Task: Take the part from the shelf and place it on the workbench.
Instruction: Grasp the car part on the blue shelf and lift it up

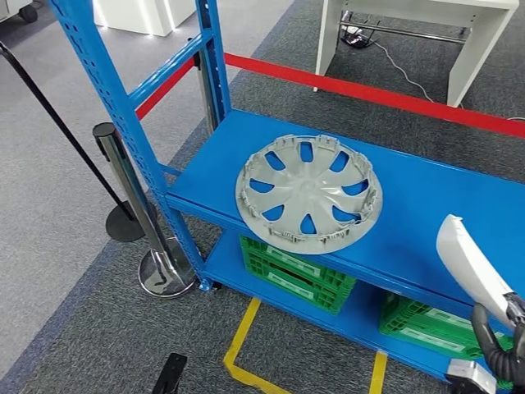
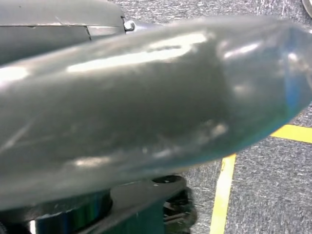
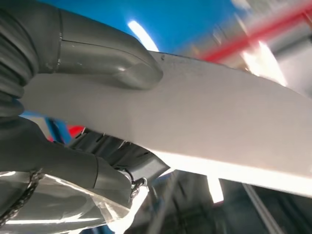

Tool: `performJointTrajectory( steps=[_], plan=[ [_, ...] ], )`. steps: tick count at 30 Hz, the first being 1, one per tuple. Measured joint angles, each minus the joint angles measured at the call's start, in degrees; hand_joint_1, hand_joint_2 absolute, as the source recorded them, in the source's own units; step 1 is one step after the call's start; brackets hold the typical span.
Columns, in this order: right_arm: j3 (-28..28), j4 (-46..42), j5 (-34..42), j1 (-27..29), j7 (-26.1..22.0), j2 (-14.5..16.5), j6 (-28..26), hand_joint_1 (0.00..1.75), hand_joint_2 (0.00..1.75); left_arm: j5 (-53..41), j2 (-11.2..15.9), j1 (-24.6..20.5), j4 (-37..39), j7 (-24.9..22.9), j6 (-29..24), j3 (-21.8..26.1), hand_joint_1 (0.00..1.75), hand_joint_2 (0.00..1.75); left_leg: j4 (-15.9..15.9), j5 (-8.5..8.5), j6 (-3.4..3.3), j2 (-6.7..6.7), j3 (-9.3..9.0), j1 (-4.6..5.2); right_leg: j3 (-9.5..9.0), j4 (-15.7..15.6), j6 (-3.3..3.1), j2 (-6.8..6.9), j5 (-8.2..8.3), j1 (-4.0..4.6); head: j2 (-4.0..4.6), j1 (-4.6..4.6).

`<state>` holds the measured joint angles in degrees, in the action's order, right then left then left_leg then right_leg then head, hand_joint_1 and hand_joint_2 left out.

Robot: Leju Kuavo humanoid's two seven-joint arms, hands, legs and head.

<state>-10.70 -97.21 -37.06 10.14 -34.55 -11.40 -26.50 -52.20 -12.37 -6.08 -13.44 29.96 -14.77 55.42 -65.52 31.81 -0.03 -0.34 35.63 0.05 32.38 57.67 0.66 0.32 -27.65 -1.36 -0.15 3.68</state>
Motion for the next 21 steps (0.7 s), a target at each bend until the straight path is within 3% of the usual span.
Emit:
performJointTrajectory(
  steps=[2, 3, 4, 5, 7, 9, 11, 13, 15, 17, 18, 19, 21],
  plan=[
    [0.1, -4.9, 1.9, 2.2, -2.8, 2.3, -2.7, 1.75, 1.75, 0.8, 0.0, 0.1, 0.0, -0.6, 0.0, 0.5, 0.0, 0.0, -7.4, 3.15, 0.35, 0.03, 3.23, -0.18, -0.07, 0.0, -0.31, 0.09, -0.13, 0.13, 0.0, 0.05],
    [0.5, -7.5, 3.2, 3.3, -3.6, 3.4, -4.1, 1.75, 1.75, 1.0, 0.0, 0.1, 0.0, -0.9, 0.0, 0.7, 0.0, 0.0, -9.2, 3.39, 0.39, 0.04, 4.01, -0.21, -0.14, 0.0, -0.38, 0.08, -0.18, 0.19, 0.0, 0.06],
    [1.1, -10.0, 4.4, 4.4, -3.8, 4.3, -5.4, 1.75, 1.75, 1.1, -0.1, 0.2, 0.0, -1.2, -0.2, 0.9, 0.0, 0.0, -8.8, 2.47, 0.32, 0.04, 3.77, -0.22, -0.25, 0.1, -0.43, 0.02, -0.23, 0.24, 0.0, 0.05],
    [1.8, -12.3, 5.5, 5.2, -3.9, 5.0, -6.5, 1.75, 1.75, 0.9, -0.1, 0.3, 0.0, -1.3, -0.3, 1.1, 0.0, 0.0, -6.3, 0.64, 0.15, 0.04, 2.57, -0.21, -0.41, 0.1, -0.45, -0.07, -0.29, 0.28, 0.0, 0.06],
    [3.3, -16.1, 7.3, 6.3, -3.9, 5.9, -8.1, 1.75, 1.75, 0.4, -0.1, 0.3, 0.0, -1.6, -0.5, 1.2, 0.0, 0.0, 1.5, -3.28, -0.44, 0.03, -1.07, -0.1, -0.67, 0.2, -0.3, -0.28, -0.41, 0.44, 0.0, 0.03],
    [5.1, -19.0, 9.6, 7.0, -3.9, 6.3, -8.4, 1.75, 1.75, -0.4, -0.3, 0.1, 0.0, -1.9, -0.7, 1.2, 0.0, 0.0, 6.1, -4.61, -0.93, -0.01, -3.02, 0.09, -0.48, 0.4, 0.12, -0.41, -0.33, 0.6, 0.0, 0.01],
    [7.3, -21.4, 12.5, 7.8, -3.9, 6.3, -7.4, 1.75, 1.75, -0.8, -0.4, 0.2, 0.0, -1.8, -1.0, 1.2, 0.0, 0.0, 6.7, -4.57, -1.29, -0.05, -3.06, 0.15, -0.24, 0.3, 0.7, -0.45, -0.06, 0.61, 0.0, 0.01],
    [9.2, -23.4, 15.2, 8.5, -3.9, 6.3, -5.9, 1.75, 1.75, -0.7, -0.5, 0.3, 0.0, -1.4, -1.5, 1.2, 0.0, 0.0, 7.3, -5.11, -1.99, 0.05, -2.97, -0.08, 0.21, 0.8, 1.26, -0.4, -1.08, 0.57, 0.0, -0.05],
    [10.8, -25.2, 17.6, 9.0, -3.9, 6.3, -5.2, 1.75, 1.75, -0.9, -0.6, 0.4, 0.0, -1.7, -2.4, 1.2, 0.0, 0.0, 7.7, -5.71, -2.68, 0.2, -2.59, -0.26, 2.04, 5.3, 1.69, -0.37, -4.84, 0.52, 0.0, -0.2],
    [12.9, -27.0, 19.0, 9.2, -3.9, 6.3, -4.7, 1.75, 1.75, -1.2, -0.7, 0.5, 0.0, -2.3, -3.0, 1.3, 0.0, 0.0, 7.7, -6.22, -2.87, 0.34, -1.83, -0.2, 4.64, 12.8, 2.02, -0.36, -9.03, 0.5, 0.0, -0.27],
    [14.0, -27.8, 19.2, 9.3, -3.9, 6.3, -4.5, 1.75, 1.75, -1.2, -0.7, 0.6, 0.0, -2.6, -3.1, 1.3, 0.0, 0.0, 7.6, -6.53, -2.83, 0.41, -1.41, -0.17, 5.27, 15.2, 2.17, -0.35, -9.94, 0.48, 0.0, -0.25],
    [15.0, -28.4, 19.3, 9.5, -3.9, 6.3, -4.4, 1.75, 1.75, -1.2, -0.7, 0.6, 0.0, -2.7, -3.2, 1.3, 0.0, 0.0, 7.6, -6.85, -2.76, 0.46, -1.0, -0.16, 4.78, 15.4, 2.25, -0.34, -9.67, 0.45, 0.0, -0.25],
    [16.4, -29.5, 19.2, 9.6, -3.9, 6.3, -4.4, 1.75, 1.75, -1.2, -0.7, 0.7, 0.0, -2.9, -3.3, 1.3, 0.0, 0.0, 7.5, -7.48, -2.46, 0.46, -0.25, -0.22, 0.36, 9.3, 2.31, -0.3, -6.8, 0.32, 0.0, -0.26]
  ],
)
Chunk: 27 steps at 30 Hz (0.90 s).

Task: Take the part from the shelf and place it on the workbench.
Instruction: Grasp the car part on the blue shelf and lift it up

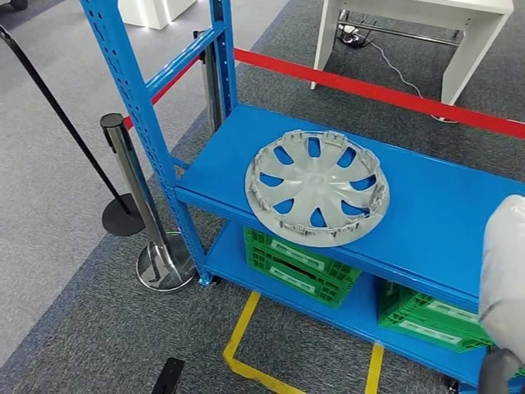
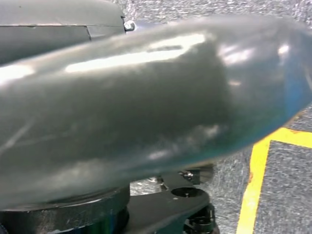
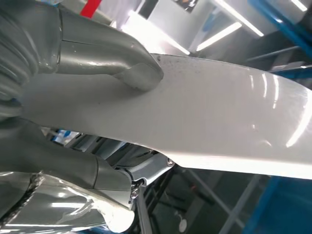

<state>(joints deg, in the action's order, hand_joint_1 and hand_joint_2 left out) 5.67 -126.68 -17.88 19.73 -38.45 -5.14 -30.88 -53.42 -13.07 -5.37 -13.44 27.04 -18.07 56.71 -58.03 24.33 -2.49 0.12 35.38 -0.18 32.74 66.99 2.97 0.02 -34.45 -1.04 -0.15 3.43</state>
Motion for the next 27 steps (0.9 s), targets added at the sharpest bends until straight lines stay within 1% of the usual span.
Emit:
performJointTrajectory(
  steps=[1, 2, 3, 4, 6, 7, 8, 9, 10, 11, 12, 13, 14, 15, 16, 17, 18, 19, 20, 21, 22, 23, 24, 25, 26, 27],
  plan=[
    [0.5, -0.5, -0.2, 0.0, 0.0, 0.0, 0.0, 1.75, 1.75, 0.0, 0.0, 0.0, 0.0, -0.2, -0.1, 0.0, 0.0, 0.0, -0.1, -0.29, 0.24, -0.04, 0.32, 0.02, -2.85, -4.5, -0.04, 0.02, 1.09, -0.05, 0.0, -0.01],
    [1.1, -0.8, -0.6, 0.1, 0.0, -0.1, -0.2, 1.75, 1.75, 0.0, 0.0, 0.0, 0.0, -0.4, -0.3, 0.0, 0.0, 0.0, -0.2, -0.6, 0.55, -0.09, 0.54, 0.07, -5.05, -7.9, -0.25, -0.06, 1.97, 0.0, 0.0, 0.05],
    [1.8, -1.1, -1.1, 0.2, 0.0, -0.2, -0.4, 1.75, 1.75, 0.0, 0.0, 0.0, 0.0, -0.7, -0.5, 0.1, 0.0, 0.0, -0.3, -0.92, 0.91, -0.15, 0.69, 0.12, -6.22, -10.0, -0.49, -0.15, 2.25, 0.08, 0.0, 0.1],
    [2.5, -1.2, -1.5, 0.4, 0.0, -0.3, -0.6, 1.75, 1.75, 0.0, 0.0, 0.1, 0.0, -1.0, -0.7, 0.2, 0.0, 0.0, -0.4, -1.26, 1.26, -0.18, 0.78, 0.15, -6.38, -10.6, -0.8, -0.26, 2.21, 0.22, 0.0, 0.17],
    [4.1, -1.4, -2.1, 0.8, 0.0, -0.6, -1.1, 1.75, 1.75, 0.1, 0.0, 0.1, 0.0, -1.6, -1.0, 0.3, 0.0, 0.0, -0.3, -1.73, 2.04, -0.24, 0.91, 0.03, -5.67, -10.6, -1.65, -0.28, 2.8, 0.29, 0.0, 0.22],
    [4.9, -1.4, -2.2, 0.9, 0.0, -0.8, -1.1, 1.75, 1.75, 0.2, 0.0, 0.2, 0.0, -1.7, -1.1, 0.4, 0.0, 0.0, -0.7, -1.11, 2.38, -0.25, 1.11, -0.06, -5.32, -10.6, -2.18, -0.17, 3.22, 0.24, 0.0, 0.25],
    [5.6, -1.4, -2.2, 0.9, 0.0, -0.8, -1.0, 1.75, 1.75, 0.3, 0.1, 0.3, 0.0, -1.7, -1.1, 0.5, 0.0, 0.0, -2.0, 0.59, 2.71, -0.26, 1.5, -0.12, -4.88, -10.7, -2.72, -0.01, 3.73, 0.16, 0.0, 0.26],
    [6.3, -1.4, -2.1, 0.9, 0.0, -0.9, -0.7, 1.75, 1.75, 0.4, 0.1, 0.3, 0.0, -1.8, -1.1, 0.7, 0.0, 0.0, -4.5, 3.24, 2.95, -0.26, 2.15, -0.19, -4.32, -10.8, -3.14, 0.16, 4.28, 0.1, 0.0, 0.25],
    [6.9, -1.4, -2.2, 1.0, 0.0, -0.9, -0.4, 1.75, 1.75, 0.5, 0.1, 0.3, 0.0, -1.8, -1.1, 0.8, 0.0, 0.0, -7.8, 6.31, 3.14, -0.25, 2.92, -0.2, -3.73, -10.7, -3.37, 0.23, 4.76, 0.15, 0.0, 0.29],
    [7.5, -1.4, -2.3, 1.0, 0.0, -0.9, 0.0, 1.75, 1.75, 0.6, 0.2, 0.3, 0.0, -1.8, -0.9, 1.0, 0.0, 0.0, -11.6, 8.96, 3.27, -0.25, 3.58, -0.21, -3.21, -10.7, -3.47, 0.3, 5.27, 0.22, 0.0, 0.28],
    [8.0, -1.3, -2.5, 1.1, 0.0, -0.9, 0.3, 1.75, 1.75, 0.7, 0.2, 0.3, 0.0, -1.9, -0.8, 1.2, 0.0, 0.0, -14.7, 10.5, 3.32, -0.25, 3.89, -0.21, -2.69, -10.6, -3.49, 0.34, 5.78, 0.31, 0.0, 0.28],
    [8.6, -1.2, -2.8, 1.2, 0.0, -0.9, 0.6, 1.75, 1.75, 0.7, 0.3, 0.3, 0.0, -1.9, -0.6, 1.4, 0.0, 0.0, -16.2, 10.69, 3.26, -0.25, 3.43, -0.2, -2.12, -10.5, -3.48, 0.37, 6.31, 0.41, 0.0, 0.29],
    [9.1, -1.1, -3.0, 1.3, 0.0, -0.9, 0.9, 1.75, 1.75, 0.8, 0.3, 0.3, 0.0, -1.9, -0.5, 1.5, 0.0, 0.0, -15.5, 9.78, 3.08, -0.25, 2.01, -0.18, -1.52, -10.4, -3.45, 0.39, 6.83, 0.53, 0.0, 0.3],
    [9.5, -1.1, -3.1, 1.5, 0.0, -0.9, 1.1, 1.75, 1.75, 0.9, 0.3, 0.2, 0.0, -1.9, -0.3, 1.7, 0.0, 0.0, -12.7, 8.29, 2.77, -0.26, -0.42, -0.13, -0.86, -10.3, -3.4, 0.39, 7.3, 0.64, 0.0, 0.31],
    [9.9, -1.1, -3.2, 1.6, 0.0, -0.9, 1.2, 1.75, 1.75, 1.0, 0.4, 0.2, 0.0, -2.0, -0.1, 1.7, 0.0, 0.0, -8.5, 6.98, 2.32, -0.28, -3.44, -0.02, -0.28, -10.2, -3.33, 0.38, 7.72, 0.73, 0.0, 0.3],
    [10.2, -1.0, -3.2, 1.7, 0.0, -0.9, 1.3, 1.75, 1.75, 1.0, 0.5, 0.2, 0.0, -2.0, 0.0, 1.8, 0.0, 0.0, -4.1, 6.25, 1.89, -0.29, -6.24, 0.09, 0.15, -10.1, -3.17, 0.36, 8.1, 0.86, 0.0, 0.29],
    [10.5, -1.0, -3.2, 1.8, 0.0, -0.9, 1.3, 1.75, 1.75, 1.1, 0.5, 0.1, 0.0, -2.1, 0.1, 1.9, 0.0, 0.0, -0.8, 6.04, 1.54, -0.31, -8.21, 0.23, 0.47, -10.0, -2.92, 0.37, 8.49, 0.93, 0.0, 0.27],
    [10.8, -1.0, -3.2, 1.9, 0.0, -0.9, 1.4, 1.75, 1.75, 1.2, 0.6, 0.1, 0.0, -2.2, 0.2, 2.0, 0.0, 0.0, 1.1, 6.2, 1.3, -0.32, -9.13, 0.38, 0.75, -10.0, -2.62, 0.4, 8.87, 0.95, 0.0, 0.27],
    [11.0, -1.0, -3.2, 1.9, 0.0, -0.9, 1.4, 1.75, 1.75, 1.2, 0.6, 0.1, 0.0, -2.2, 0.2, 2.1, 0.0, 0.0, 1.8, 6.26, 1.2, -0.31, -9.24, 0.48, 0.97, -10.0, -2.26, 0.43, 9.29, 0.95, 0.0, 0.26],
    [11.1, -1.0, -3.2, 2.0, 0.0, -0.9, 1.4, 1.75, 1.75, 1.2, 0.6, 0.0, 0.0, -2.2, 0.2, 2.2, 0.0, 0.0, 2.1, 5.97, 1.05, -0.26, -8.98, 0.42, 1.18, -9.9, -1.9, 0.44, 9.59, 0.9, 0.0, 0.26],
    [11.3, -1.0, -3.2, 2.1, 0.0, -0.9, 1.4, 1.75, 1.75, 1.3, 0.6, 0.0, 0.0, -2.3, 0.3, 2.4, 0.0, 0.0, 2.3, 5.53, 0.83, -0.14, -8.63, 0.33, 1.5, -9.7, -1.57, 0.38, 9.2, 0.84, 0.0, 0.24],
    [11.4, -1.0, -3.1, 2.3, 0.0, -0.9, 1.4, 1.75, 1.75, 1.3, 0.6, 0.0, 0.0, -2.3, 0.3, 2.5, 0.0, 0.0, 2.5, 4.95, 0.53, -0.01, -8.17, 0.2, 2.07, -8.7, -1.28, 0.3, 7.88, 0.8, 0.0, 0.12],
    [11.4, -1.0, -3.1, 2.4, 0.0, -0.9, 1.4, 1.75, 1.75, 1.3, 0.6, 0.0, 0.0, -2.3, 0.3, 2.6, 0.0, 0.0, 2.7, 4.27, 0.23, 0.12, -7.59, 0.09, 2.86, -6.7, -1.05, 0.2, 5.63, 0.74, 0.0, 0.01],
    [11.5, -0.9, -3.0, 2.5, 0.0, -0.9, 1.4, 1.75, 1.75, 1.3, 0.6, 0.0, 0.0, -2.4, 0.3, 2.7, 0.0, 0.0, 2.7, 3.69, 0.03, 0.22, -6.92, 0.12, 3.82, -3.8, -0.87, 0.14, 2.79, 0.66, 0.0, -0.06],
    [11.5, -0.9, -2.9, 2.5, 0.0, -0.9, 1.4, 1.75, 1.75, 1.3, 0.6, 0.0, 0.0, -2.5, 0.4, 2.7, 0.0, 0.0, 2.7, 3.08, -0.09, 0.29, -6.14, 0.16, 4.79, -0.1, -0.7, 0.12, 0.2, 0.6, 0.0, -0.15],
    [11.6, -0.8, -2.9, 2.5, 0.0, -0.9, 1.5, 1.75, 1.75, 1.3, 0.6, 0.0, 0.0, -2.6, 0.5, 2.7, 0.0, 0.0, 2.6, 2.43, -0.07, 0.36, -5.28, 0.2, 5.36, 3.2, -0.55, 0.12, -1.3, 0.53, 0.0, -0.13]
  ],
)
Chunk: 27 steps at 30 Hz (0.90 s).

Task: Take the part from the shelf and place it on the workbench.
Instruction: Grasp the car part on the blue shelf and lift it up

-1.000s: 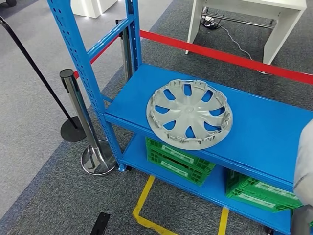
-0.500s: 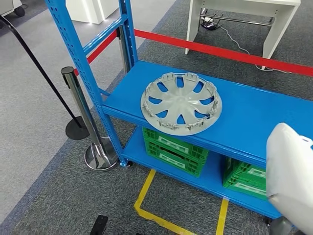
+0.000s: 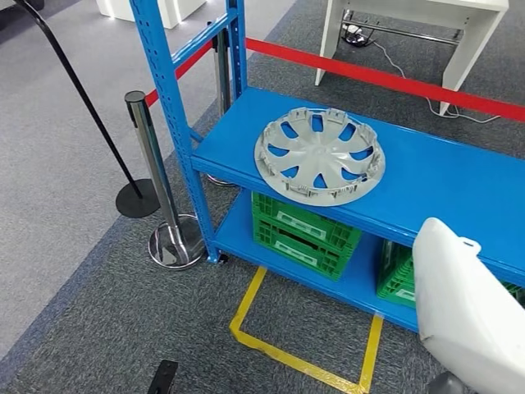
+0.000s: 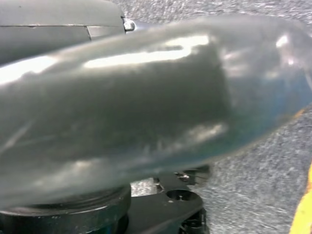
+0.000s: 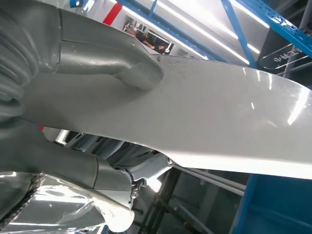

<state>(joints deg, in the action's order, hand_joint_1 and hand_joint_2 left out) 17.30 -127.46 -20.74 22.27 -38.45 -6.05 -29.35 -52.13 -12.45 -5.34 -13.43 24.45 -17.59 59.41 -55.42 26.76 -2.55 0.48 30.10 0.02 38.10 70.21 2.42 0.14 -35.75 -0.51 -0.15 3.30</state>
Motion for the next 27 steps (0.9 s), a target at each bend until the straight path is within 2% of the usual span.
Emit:
performJointTrajectory(
  steps=[1, 2, 3, 4, 5, 6, 7, 8, 10, 11, 12, 14, 15, 16, 17, 18, 19, 20, 21, 22, 23, 25, 26, 27],
  plan=[
    [0.1, 0.1, 0.1, 0.0, 0.0, 0.0, 0.1, 1.75, 1.75, 0.0, 0.0, 0.0, 0.0, -0.1, 0.1, 0.0, 0.0, 0.0, -0.1, -0.64, 0.07, 0.07, 0.9, 0.01, -0.03, 2.1, 0.16, 0.0, -0.16, -0.07, 0.0, 0.02],
    [0.3, 0.2, 0.0, 0.0, 0.0, 0.0, 0.1, 1.75, 1.75, 0.0, 0.0, 0.0, 0.0, -0.3, 0.3, 0.1, 0.0, 0.0, -0.2, -1.27, 0.21, 0.13, 1.86, 0.0, -0.9, 2.5, 0.29, 0.01, 0.86, -0.16, 0.0, 0.01],
    [0.5, 0.3, -0.1, 0.0, 0.0, 0.0, 0.1, 1.75, 1.75, 0.0, 0.0, 0.0, 0.0, -0.4, 0.5, 0.2, 0.0, 0.0, -0.5, -1.81, 0.4, 0.16, 2.79, -0.05, -2.8, 0.7, 0.4, 0.02, 2.64, -0.27, 0.0, 0.02],
    [0.7, 0.4, -0.3, -0.1, 0.0, 0.0, 0.0, 1.75, 1.75, 0.1, 0.0, 0.0, 0.0, -0.5, 0.7, 0.3, 0.0, 0.0, -0.8, -2.28, 0.64, 0.17, 3.63, -0.08, -5.59, -2.7, 0.5, 0.03, 4.07, -0.4, 0.0, 0.0],
    [0.9, 0.5, -0.6, -0.2, 0.0, 0.0, -0.2, 1.75, 1.75, 0.1, 0.0, 0.0, 0.0, -0.6, 0.9, 0.4, 0.0, 0.0, -1.3, -2.66, 0.93, 0.16, 4.42, -0.04, -8.83, -7.0, 0.53, 0.02, 4.54, -0.45, 0.0, -0.03],
    [1.1, 0.5, -0.8, -0.4, 0.0, 0.0, -0.3, 1.75, 1.75, 0.1, 0.1, 0.0, 0.0, -0.6, 1.1, 0.4, 0.0, 0.0, -1.7, -3.05, 1.26, 0.13, 5.03, 0.03, -11.45, -10.9, 0.34, -0.03, 4.2, -0.46, 0.0, -0.04],
    [1.3, 0.6, -1.1, -0.4, 0.0, 0.0, -0.4, 1.75, 1.75, 0.1, 0.1, 0.0, 0.0, -0.6, 1.3, 0.5, 0.0, 0.0, -2.0, -3.46, 1.57, 0.11, 5.43, 0.11, -13.04, -13.6, 0.04, -0.08, 3.46, -0.42, 0.0, -0.06],
    [1.4, 0.6, -1.3, -0.4, 0.0, 0.0, -0.5, 1.75, 1.75, 0.1, 0.2, 0.0, 0.0, -0.6, 1.5, 0.5, 0.0, 0.0, -2.1, -3.9, 1.87, 0.1, 5.68, 0.15, -13.59, -14.9, -0.36, -0.14, 2.88, -0.28, 0.0, -0.06],
    [1.4, 0.7, -1.6, -0.4, 0.0, 0.0, -0.8, 1.75, 1.75, 0.0, 0.3, 0.0, 0.0, -0.7, 1.7, 0.6, 0.0, 0.0, -2.3, -4.26, 2.51, 0.04, 5.97, -0.01, -12.72, -15.0, -1.39, -0.03, 3.28, -0.24, 0.0, -0.07],
    [1.4, 0.8, -1.6, -0.3, 0.0, 0.0, -1.0, 1.75, 1.75, -0.1, 0.4, 0.1, 0.0, -0.7, 1.7, 0.7, 0.0, 0.0, -3.1, -3.03, 2.84, -0.03, 6.25, -0.11, -12.27, -15.0, -1.9, 0.09, 3.79, -0.26, 0.0, -0.03],
    [1.4, 0.8, -1.6, -0.3, 0.0, 0.0, -1.2, 1.75, 1.75, -0.3, 0.4, 0.1, 0.0, -0.7, 1.7, 0.7, 0.0, 0.0, -4.8, -0.75, 3.15, -0.11, 6.7, -0.19, -11.71, -15.0, -2.37, 0.22, 4.39, -0.32, 0.0, 0.03],
    [1.5, 0.8, -1.6, -0.1, 0.0, 0.0, -1.9, 1.75, 1.75, -0.7, 0.5, 0.1, 0.0, -0.7, 1.7, 0.7, 0.0, 0.0, -11.3, 5.54, 3.58, -0.19, 7.88, -0.28, -10.38, -14.9, -2.86, 0.37, 5.58, -0.22, 0.0, 0.16],
    [1.5, 0.8, -1.6, 0.0, 0.0, 0.0, -2.1, 1.75, 1.75, -0.9, 0.5, 0.0, 0.0, -0.7, 1.7, 0.7, 0.0, 0.0, -14.9, 7.66, 3.69, -0.19, 8.26, -0.3, -9.65, -14.8, -2.95, 0.41, 6.18, -0.12, 0.0, 0.19],
    [1.5, 0.8, -1.6, 0.0, 0.0, 0.0, -2.3, 1.75, 1.75, -1.0, 0.5, 0.0, 0.0, -0.7, 1.7, 0.7, 0.0, 0.0, -17.5, 8.41, 3.69, -0.2, 8.17, -0.31, -8.9, -14.6, -2.97, 0.44, 6.78, -0.01, 0.0, 0.18],
    [1.5, 0.8, -1.6, 0.1, 0.0, 0.0, -2.4, 1.75, 1.75, -1.0, 0.5, 0.0, 0.0, -0.7, 1.7, 0.7, 0.0, 0.0, -18.5, 7.81, 3.59, -0.2, 7.41, -0.31, -8.08, -14.4, -2.98, 0.44, 7.36, 0.1, 0.0, 0.2],
    [1.5, 0.8, -1.6, 0.1, 0.0, 0.0, -2.5, 1.75, 1.75, -1.1, 0.5, 0.0, 0.0, -0.6, 1.7, 0.7, 0.0, 0.0, -17.6, 6.28, 3.38, -0.21, 5.85, -0.29, -7.23, -14.1, -2.96, 0.42, 7.91, 0.21, 0.0, 0.2],
    [1.5, 0.8, -1.6, 0.1, 0.0, 0.0, -2.6, 1.75, 1.75, -1.1, 0.5, -0.1, 0.0, -0.6, 1.7, 0.7, 0.0, 0.0, -14.7, 4.59, 3.03, -0.25, 3.44, -0.25, -6.38, -13.7, -2.91, 0.37, 8.41, 0.31, 0.0, 0.21],
    [1.5, 0.8, -1.6, 0.2, 0.0, 0.0, -2.6, 1.75, 1.75, -1.1, 0.6, -0.1, 0.0, -0.6, 1.7, 0.7, 0.0, 0.0, -10.7, 3.71, 2.57, -0.3, 0.58, -0.13, -5.58, -13.4, -2.79, 0.33, 8.85, 0.44, 0.0, 0.21],
    [1.5, 0.8, -1.6, 0.2, 0.0, 0.0, -2.6, 1.75, 1.75, -1.1, 0.6, -0.2, 0.0, -0.6, 1.7, 0.7, 0.0, 0.0, -6.5, 3.54, 2.17, -0.36, -2.14, -0.01, -4.99, -13.2, -2.6, 0.31, 9.27, 0.53, 0.0, 0.18],
    [1.5, 0.8, -1.6, 0.2, 0.0, 0.0, -2.6, 1.75, 1.75, -1.1, 0.6, -0.3, 0.0, -0.6, 1.7, 0.7, 0.0, 0.0, -3.2, 3.86, 1.85, -0.41, -4.05, 0.16, -4.57, -13.1, -2.32, 0.34, 9.74, 0.54, 0.0, 0.17],
    [1.5, 0.8, -1.6, 0.2, 0.0, 0.0, -2.7, 1.75, 1.75, -1.2, 0.6, -0.4, 0.0, -0.6, 1.7, 0.7, 0.0, 0.0, -1.2, 4.36, 1.66, -0.44, -4.98, 0.34, -4.25, -13.0, -1.97, 0.4, 10.23, 0.5, 0.0, 0.17],
    [1.5, 0.7, -1.6, 0.2, 0.0, 0.0, -2.7, 1.75, 1.75, -1.2, 0.6, -0.4, 0.0, -0.6, 1.7, 0.7, 0.0, 0.0, -0.1, 4.05, 1.35, -0.33, -4.68, 0.4, -3.69, -12.9, -1.24, 0.43, 10.95, 0.32, 0.0, 0.16],
    [1.5, 0.7, -1.6, 0.3, 0.0, 0.0, -2.7, 1.75, 1.75, -1.2, 0.6, -0.5, 0.0, -0.6, 1.6, 0.7, 0.0, 0.0, 0.1, 3.54, 1.04, -0.22, -4.18, 0.32, -3.22, -12.4, -0.9, 0.33, 10.28, 0.28, 0.0, 0.13],
    [1.4, 0.7, -1.6, 0.4, 0.0, 0.0, -2.7, 1.75, 1.75, -1.2, 0.6, -0.5, 0.0, -0.6, 1.6, 0.7, 0.0, 0.0, 0.3, 2.89, 0.64, -0.08, -3.52, 0.21, -2.55, -11.2, -0.61, 0.21, 8.52, 0.25, 0.0, 0.0]
  ],
)
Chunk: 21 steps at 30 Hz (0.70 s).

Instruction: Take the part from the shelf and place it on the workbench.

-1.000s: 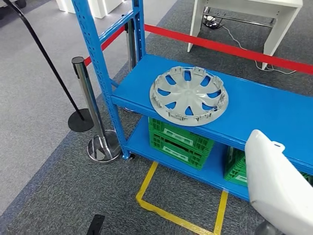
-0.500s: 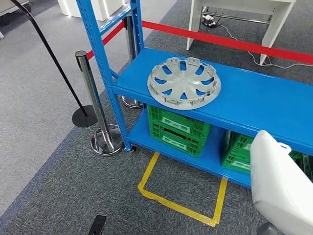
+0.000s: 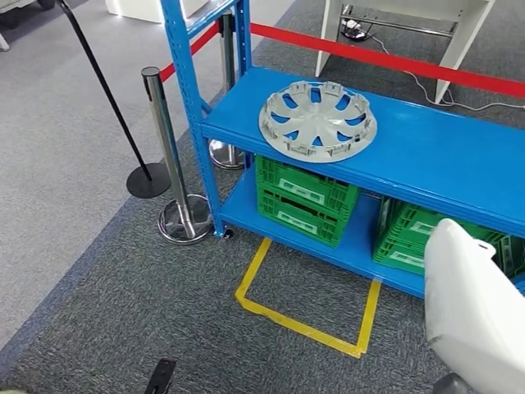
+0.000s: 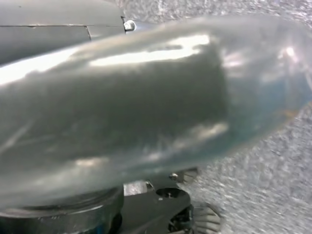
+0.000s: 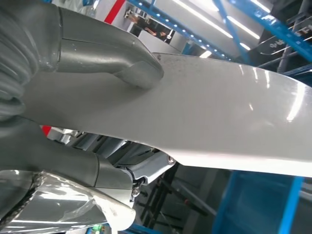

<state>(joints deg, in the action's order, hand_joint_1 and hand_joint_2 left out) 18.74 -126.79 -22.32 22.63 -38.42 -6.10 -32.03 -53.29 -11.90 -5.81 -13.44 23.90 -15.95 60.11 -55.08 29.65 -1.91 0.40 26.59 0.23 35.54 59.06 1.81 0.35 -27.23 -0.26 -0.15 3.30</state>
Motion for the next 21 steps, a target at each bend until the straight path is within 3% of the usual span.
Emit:
performJointTrajectory(
  steps=[3, 4, 5, 6, 8, 10, 11, 13, 14, 15, 18, 19, 20, 21],
  plan=[
    [0.0, 0.0, 0.1, 0.2, 0.0, 0.0, -0.3, 1.75, 1.75, -0.1, 0.0, 0.0, 0.0, 0.0, 0.0, 0.0, 0.0, 0.0, 0.0, -2.11, -0.71, 0.29, 2.58, 0.09, 2.31, 9.1, 0.65, -0.19, -8.18, -0.14, 0.0, -0.35],
    [0.0, 0.0, 0.2, 0.3, 0.0, -0.1, -0.4, 1.75, 1.75, -0.2, -0.1, 0.0, 0.0, 0.1, -0.1, 0.0, 0.0, 0.0, -0.1, -2.85, -0.69, 0.37, 3.55, 0.16, 2.53, 12.1, 0.8, -0.19, -9.24, -0.18, 0.0, -0.37],
    [0.0, 0.0, 0.4, 0.4, 0.0, -0.1, -0.6, 1.75, 1.75, -0.3, -0.1, 0.0, 0.0, 0.2, -0.2, 0.0, 0.0, 0.0, -0.3, -3.57, -0.64, 0.45, 4.58, 0.2, 2.13, 13.7, 0.94, -0.19, -8.79, -0.22, 0.0, -0.35],
    [0.0, 0.0, 0.7, 0.4, 0.0, -0.2, -0.8, 1.75, 1.75, -0.3, -0.1, 0.0, 0.0, 0.3, -0.4, 0.0, 0.0, 0.0, -0.5, -4.26, -0.52, 0.51, 5.67, 0.2, 0.88, 13.5, 1.05, -0.19, -7.17, -0.28, 0.0, -0.34],
    [0.0, 0.0, 1.5, 0.3, 0.0, -0.5, -1.3, 1.75, 1.75, -0.5, -0.1, -0.2, 0.0, 0.5, -0.8, 0.0, 0.0, 0.0, -1.4, -5.43, -0.09, 0.52, 7.81, 0.15, -4.31, 7.7, 1.26, -0.19, -4.14, -0.5, 0.0, -0.32],
    [0.5, -0.1, 3.1, -0.9, 0.0, -0.9, -2.1, 1.75, 1.75, -0.8, -0.1, -0.6, 0.0, 0.4, -1.4, 0.0, 0.0, 0.0, -2.4, -6.37, 0.48, 0.49, 9.31, 0.25, -9.91, -0.5, 0.93, -0.25, -4.96, -0.48, 0.0, -0.25],
    [0.8, -0.2, 4.2, -1.7, 0.0, -1.1, -2.3, 1.75, 1.75, -0.8, -0.1, -0.9, 0.0, 0.1, -1.8, 0.0, 0.0, 0.0, -2.7, -6.89, 0.78, 0.49, 9.67, 0.31, -11.24, -2.9, 0.51, -0.27, -5.89, -0.38, 0.0, -0.24],
    [1.0, -0.4, 7.2, -3.1, 0.0, -1.2, -1.6, 1.75, 1.75, -0.8, 0.0, -1.4, 0.0, -0.3, -2.4, -0.1, 0.0, 0.0, -2.7, -7.93, 1.41, 0.46, 10.06, 0.24, -10.96, -3.9, -0.66, -0.16, -5.95, -0.23, 0.0, -0.25],
    [1.0, -0.6, 8.6, -3.7, 0.0, -1.1, -0.9, 1.75, 1.75, -0.7, 0.2, -1.6, 0.0, -0.4, -2.7, -0.1, 0.0, 0.0, -3.0, -7.56, 1.77, 0.37, 10.28, 0.12, -10.49, -3.9, -1.16, -0.05, -5.38, -0.24, 0.0, -0.24],
    [1.0, -1.0, 9.7, -4.1, 0.0, -1.0, 0.0, 1.75, 1.75, -0.7, 0.3, -1.7, 0.0, -0.4, -2.8, -0.1, 0.0, 0.0, -4.0, -5.95, 2.14, 0.25, 10.61, 0.03, -9.91, -3.9, -1.68, 0.08, -4.73, -0.3, 0.0, -0.16],
    [0.9, -2.2, 10.7, -4.7, 0.0, -0.2, 1.1, 1.75, 1.75, -0.8, 0.8, -1.6, 0.0, -0.5, -3.3, -0.1, 0.0, 0.0, -12.8, 2.91, 3.07, 0.03, 12.03, -0.25, -7.62, -3.8, -2.51, 0.34, -2.84, -0.31, 0.0, 0.1],
    [1.0, -2.5, 10.7, -4.7, 0.0, 0.0, 1.2, 1.75, 1.75, -0.8, 0.9, -1.5, 0.0, -0.5, -3.5, -0.1, 0.0, 0.0, -16.2, 4.23, 3.26, 0.02, 12.27, -0.32, -6.8, -3.8, -2.55, 0.49, -2.26, -0.27, 0.0, 0.13],
    [1.1, -2.6, 10.6, -4.8, 0.0, 0.2, 1.2, 1.75, 1.75, -0.7, 1.1, -1.3, 0.0, -0.4, -3.7, -0.1, 0.0, 0.0, -18.6, 3.95, 3.36, 0.03, 12.1, -0.37, -6.02, -3.8, -2.56, 0.72, -1.68, -0.24, 0.0, 0.14],
    [1.3, -2.7, 10.6, -4.8, 0.0, 0.3, 1.3, 1.75, 1.75, -0.5, 1.1, -1.1, 0.0, -0.2, -3.8, 0.0, 0.0, 0.0, -19.3, 2.51, 3.38, 0.03, 11.36, -0.41, -5.37, -3.7, -2.53, 1.05, -1.11, -0.22, 0.0, 0.14]
  ],
)
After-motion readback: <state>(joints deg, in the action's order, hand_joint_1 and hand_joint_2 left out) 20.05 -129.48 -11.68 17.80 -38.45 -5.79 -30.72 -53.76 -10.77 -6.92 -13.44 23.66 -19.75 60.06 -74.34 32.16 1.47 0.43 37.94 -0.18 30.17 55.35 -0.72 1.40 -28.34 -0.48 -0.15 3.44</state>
